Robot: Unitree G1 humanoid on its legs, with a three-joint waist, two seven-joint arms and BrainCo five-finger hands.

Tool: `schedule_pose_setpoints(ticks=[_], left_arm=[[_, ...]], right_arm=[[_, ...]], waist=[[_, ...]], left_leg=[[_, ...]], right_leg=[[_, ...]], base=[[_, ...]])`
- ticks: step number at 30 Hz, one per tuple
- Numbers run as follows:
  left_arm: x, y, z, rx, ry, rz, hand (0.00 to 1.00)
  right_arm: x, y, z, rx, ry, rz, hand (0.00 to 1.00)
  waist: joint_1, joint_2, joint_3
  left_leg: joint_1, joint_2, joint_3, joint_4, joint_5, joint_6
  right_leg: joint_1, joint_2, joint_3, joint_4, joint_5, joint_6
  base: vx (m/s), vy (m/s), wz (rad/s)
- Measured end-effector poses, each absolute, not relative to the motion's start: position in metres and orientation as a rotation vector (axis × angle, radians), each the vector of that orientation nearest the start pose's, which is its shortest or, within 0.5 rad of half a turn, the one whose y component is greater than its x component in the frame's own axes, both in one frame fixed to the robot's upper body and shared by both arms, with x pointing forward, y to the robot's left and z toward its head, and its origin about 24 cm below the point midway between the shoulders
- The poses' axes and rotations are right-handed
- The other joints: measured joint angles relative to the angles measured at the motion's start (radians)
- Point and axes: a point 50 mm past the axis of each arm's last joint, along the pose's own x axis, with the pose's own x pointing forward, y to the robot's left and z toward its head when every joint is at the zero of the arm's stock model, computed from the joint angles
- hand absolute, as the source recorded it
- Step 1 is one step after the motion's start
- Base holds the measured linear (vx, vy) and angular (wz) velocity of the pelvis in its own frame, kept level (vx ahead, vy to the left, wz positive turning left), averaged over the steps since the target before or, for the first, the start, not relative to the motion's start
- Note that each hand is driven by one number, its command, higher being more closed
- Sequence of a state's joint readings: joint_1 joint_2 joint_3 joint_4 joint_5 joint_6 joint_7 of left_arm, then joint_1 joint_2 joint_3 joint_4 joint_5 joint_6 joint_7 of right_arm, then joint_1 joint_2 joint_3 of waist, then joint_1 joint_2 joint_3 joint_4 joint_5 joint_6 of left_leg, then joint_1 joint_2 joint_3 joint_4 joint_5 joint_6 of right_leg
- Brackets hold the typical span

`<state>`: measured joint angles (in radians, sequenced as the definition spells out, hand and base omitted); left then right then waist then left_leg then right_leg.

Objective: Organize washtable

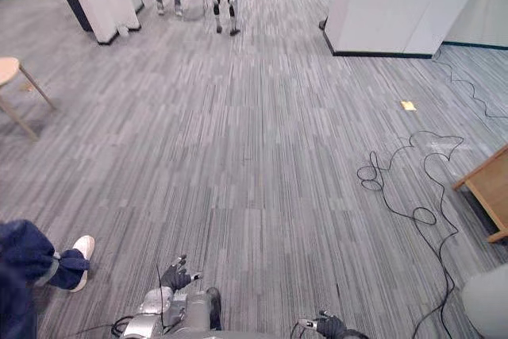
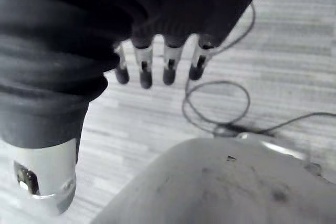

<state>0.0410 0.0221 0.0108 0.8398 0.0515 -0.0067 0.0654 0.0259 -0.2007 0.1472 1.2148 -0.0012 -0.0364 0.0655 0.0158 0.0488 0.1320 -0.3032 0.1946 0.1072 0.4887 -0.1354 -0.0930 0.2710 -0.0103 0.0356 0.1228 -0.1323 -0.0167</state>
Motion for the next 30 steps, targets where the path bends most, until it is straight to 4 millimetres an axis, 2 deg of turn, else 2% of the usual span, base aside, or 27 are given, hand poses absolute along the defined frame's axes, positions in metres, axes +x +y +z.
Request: schedule_pose_setpoints(ticks=[1,2,3,4,5,6,7,8,9,10,11,13,14,15,17,18,19,20,21,22,23,24,25,26,28,30], left_arm=[[0.153,0.164,-0.136,0.088,0.877,0.069,0.0],[0.136,0.166,-0.143,0.079,0.932,0.086,0.0],[0.128,0.165,-0.147,0.065,0.961,0.096,0.0],[0.12,0.165,-0.151,0.048,0.991,0.115,0.0],[0.114,0.17,-0.154,0.056,1.015,0.124,0.0],[0.11,0.172,-0.155,0.059,1.028,0.13,0.0],[0.104,0.174,-0.158,0.058,1.056,0.139,0.0],[0.097,0.17,-0.162,0.044,1.091,0.131,0.0],[0.094,0.169,-0.163,0.035,1.101,0.135,0.0],[0.092,0.17,-0.164,0.025,1.116,0.147,0.0],[0.088,0.169,-0.167,0.024,1.138,0.144,0.0],[0.085,0.171,-0.168,0.026,1.153,0.145,0.0],[0.083,0.172,-0.169,0.009,1.163,0.166,0.0],[0.082,0.173,-0.169,0.001,1.165,0.175,0.0],[0.076,0.178,-0.169,-0.124,1.162,0.325,0.0],[0.071,0.18,-0.17,-0.192,1.157,0.409,0.0],[0.069,0.182,-0.17,-0.219,1.161,0.443,0.0],[0.064,0.179,-0.171,-0.255,1.17,0.479,0.0],[0.057,0.172,-0.173,-0.285,1.194,0.485,0.0],[0.059,0.174,-0.173,-0.289,1.189,0.486,0.0],[0.062,0.174,-0.173,-0.288,1.185,0.481,0.0],[0.064,0.171,-0.173,-0.294,1.188,0.473,0.0],[0.065,0.174,-0.173,-0.293,1.185,0.473,0.0],[0.073,0.179,-0.171,-0.281,1.164,0.447,0.0],[0.08,0.179,-0.17,-0.247,1.157,0.385,0.0],[0.081,0.183,-0.169,-0.241,1.151,0.381,0.0]], right_arm=[[0.082,-0.214,-0.166,-0.225,1.224,0.069,0.0],[0.078,-0.214,-0.167,-0.245,1.236,0.088,0.0],[0.073,-0.214,-0.168,-0.25,1.252,0.094,0.0],[0.072,-0.214,-0.168,-0.256,1.254,0.103,0.0],[0.07,-0.211,-0.169,-0.246,1.254,0.105,0.0],[0.069,-0.211,-0.169,-0.237,1.25,0.091,0.0],[0.066,-0.214,-0.168,-0.216,1.24,0.064,0.0],[0.061,-0.22,-0.167,-0.206,1.232,0.034,0.0],[0.06,-0.221,-0.167,-0.197,1.227,0.02,0.0],[0.06,-0.221,-0.167,-0.167,1.219,-0.009,0.0],[0.057,-0.219,-0.167,-0.133,1.219,-0.039,0.0],[0.056,-0.214,-0.168,-0.088,1.215,-0.066,0.0],[0.057,-0.213,-0.168,-0.051,1.204,-0.093,0.0],[0.056,-0.213,-0.168,-0.043,1.203,-0.102,0.0],[0.053,-0.212,-0.168,-0.01,1.208,-0.13,0.0],[0.054,-0.211,-0.168,-0.012,1.213,-0.12,0.0],[0.054,-0.211,-0.168,-0.026,1.216,-0.102,0.0],[0.057,-0.213,-0.167,-0.054,1.211,-0.072,0.0],[0.062,-0.218,-0.165,-0.091,1.2,-0.051,0.0],[0.063,-0.217,-0.165,-0.087,1.201,-0.051,0.0],[0.061,-0.219,-0.166,-0.083,1.214,-0.056,0.0],[0.059,-0.223,-0.165,-0.085,1.223,-0.068,0.0],[0.06,-0.224,-0.165,-0.082,1.222,-0.074,0.0],[0.065,-0.223,-0.166,-0.081,1.229,-0.074,0.0],[0.063,-0.222,-0.167,-0.065,1.252,-0.089,0.0],[0.063,-0.221,-0.168,-0.036,1.246,-0.118,0.0]], waist=[[0.0,0.002,-0.001],[0.0,0.017,-0.025],[0.0,0.01,-0.04],[0.003,-0.009,-0.065],[-0.001,-0.018,-0.071],[-0.004,-0.049,-0.063],[-0.01,-0.046,-0.057],[-0.039,-0.014,-0.052],[-0.057,-0.003,-0.049],[-0.059,-0.006,-0.043],[-0.064,-0.007,-0.043],[-0.082,-0.012,-0.039],[-0.092,-0.016,-0.035],[-0.093,-0.016,-0.033],[-0.087,-0.019,-0.026],[-0.085,-0.024,-0.023],[-0.087,-0.024,-0.022],[-0.1,-0.01,-0.025],[-0.112,0.01,-0.037],[-0.113,0.012,-0.04],[-0.115,0.005,-0.037],[-0.113,0.025,-0.037],[-0.107,0.026,-0.035],[-0.085,0.021,-0.022],[-0.064,0.006,-0.014],[-0.064,0.001,-0.013]], left_leg=[[0.013,-0.002,0.001,-0.008,-0.002,0.003],[0.067,-0.008,0.02,-0.063,-0.004,0.009],[0.1,-0.015,0.041,-0.099,-0.003,0.009],[0.167,-0.041,0.067,-0.175,0.003,0.019],[0.234,-0.079,0.094,-0.241,0.01,0.029],[0.276,-0.109,0.1,-0.271,0.009,0.032],[0.367,-0.15,0.091,-0.34,0.003,0.051],[0.433,-0.161,0.066,-0.373,-0.004,0.072],[0.458,-0.163,0.058,-0.372,-0.003,0.104],[0.494,-0.171,0.054,-0.369,-0.015,0.149],[0.519,-0.172,0.051,-0.376,-0.026,0.173],[0.548,-0.174,0.032,-0.397,-0.043,0.177],[0.574,-0.179,0.02,-0.431,-0.057,0.18],[0.581,-0.18,0.018,-0.438,-0.06,0.18],[0.641,-0.179,0.018,-0.475,-0.105,0.151],[0.677,-0.178,0.027,-0.485,-0.138,0.135],[0.699,-0.176,0.028,-0.49,-0.158,0.129],[0.738,-0.152,0.025,-0.493,-0.2,0.127],[0.748,-0.123,0.037,-0.431,-0.2,0.107],[0.716,-0.106,0.05,-0.342,-0.199,0.107],[0.636,-0.063,0.068,-0.126,-0.174,0.086],[0.543,-0.002,0.074,0.108,-0.087,0.046],[0.5,0.032,0.074,0.225,-0.029,0.033],[0.432,0.104,0.112,0.487,-0.017,0.035],[0.388,0.119,0.134,0.626,-0.028,0.041],[0.34,0.115,0.149,0.625,-0.029,0.039]], right_leg=[[-0.003,-0.002,0.003,0.012,0.011,0.0],[-0.033,-0.012,0.027,0.075,0.051,0.003],[-0.049,-0.014,0.039,0.113,0.068,0.011],[-0.099,-0.034,0.054,0.236,0.085,0.017],[-0.153,-0.075,0.054,0.382,0.101,0.027],[-0.174,-0.096,0.052,0.454,0.121,0.021],[-0.208,-0.114,0.05,0.597,0.214,0.021],[-0.235,-0.113,0.048,0.707,0.343,0.036],[-0.265,-0.11,0.041,0.779,0.308,0.043],[-0.332,-0.118,0.017,0.887,0.134,0.056],[-0.388,-0.114,-0.027,0.871,0.019,0.056],[-0.458,-0.102,-0.074,0.75,-0.034,0.071],[-0.517,-0.088,-0.082,0.572,-0.029,0.078],[-0.526,-0.088,-0.089,0.527,-0.027,0.08],[-0.549,-0.102,-0.178,0.107,0.078,0.089],[-0.561,-0.103,-0.211,0.005,0.103,0.086],[-0.572,-0.098,-0.218,-0.007,0.103,0.086],[-0.587,-0.087,-0.215,0.043,0.133,0.059],[-0.604,-0.071,-0.217,0.135,0.179,0.041],[-0.604,-0.075,-0.218,0.167,0.194,0.031],[-0.582,-0.077,-0.236,0.204,0.201,0.015],[-0.549,-0.063,-0.263,0.24,0.137,-0.014],[-0.528,-0.056,-0.265,0.251,0.106,-0.027],[-0.442,-0.036,-0.258,0.255,0.053,-0.043],[-0.317,-0.036,-0.249,0.214,0.021,-0.048],[-0.213,-0.041,-0.248,0.134,0.018,-0.046]], base=[[0.27,0.299,-0.23],[0.22,0.225,-0.25],[0.28,0.237,-0.43],[0.26,0.172,-0.42],[0.26,0.162,-0.36],[0.25,0.149,-0.21],[0.24,0.158,0.07],[0.25,0.153,0.22],[0.3,0.147,0.33],[0.32,0.111,0.2],[0.32,0.092,0.14],[0.39,0.009,0.26],[0.49,-0.045,0.32],[0.43,-0.058,0.34],[0.47,-0.102,0.19],[0.73,-0.17,0.07],[0.83,-0.198,0.14],[0.77,-0.159,0.32],[0.66,-0.121,0.43],[0.75,-0.254,0.58],[0.87,-0.357,0.59],[0.86,-0.395,0.51],[0.87,-0.334,0.14],[0.7,-0.247,-0.17],[0.6,-0.168,-0.28],[0.41,-0.056,-0.1]])
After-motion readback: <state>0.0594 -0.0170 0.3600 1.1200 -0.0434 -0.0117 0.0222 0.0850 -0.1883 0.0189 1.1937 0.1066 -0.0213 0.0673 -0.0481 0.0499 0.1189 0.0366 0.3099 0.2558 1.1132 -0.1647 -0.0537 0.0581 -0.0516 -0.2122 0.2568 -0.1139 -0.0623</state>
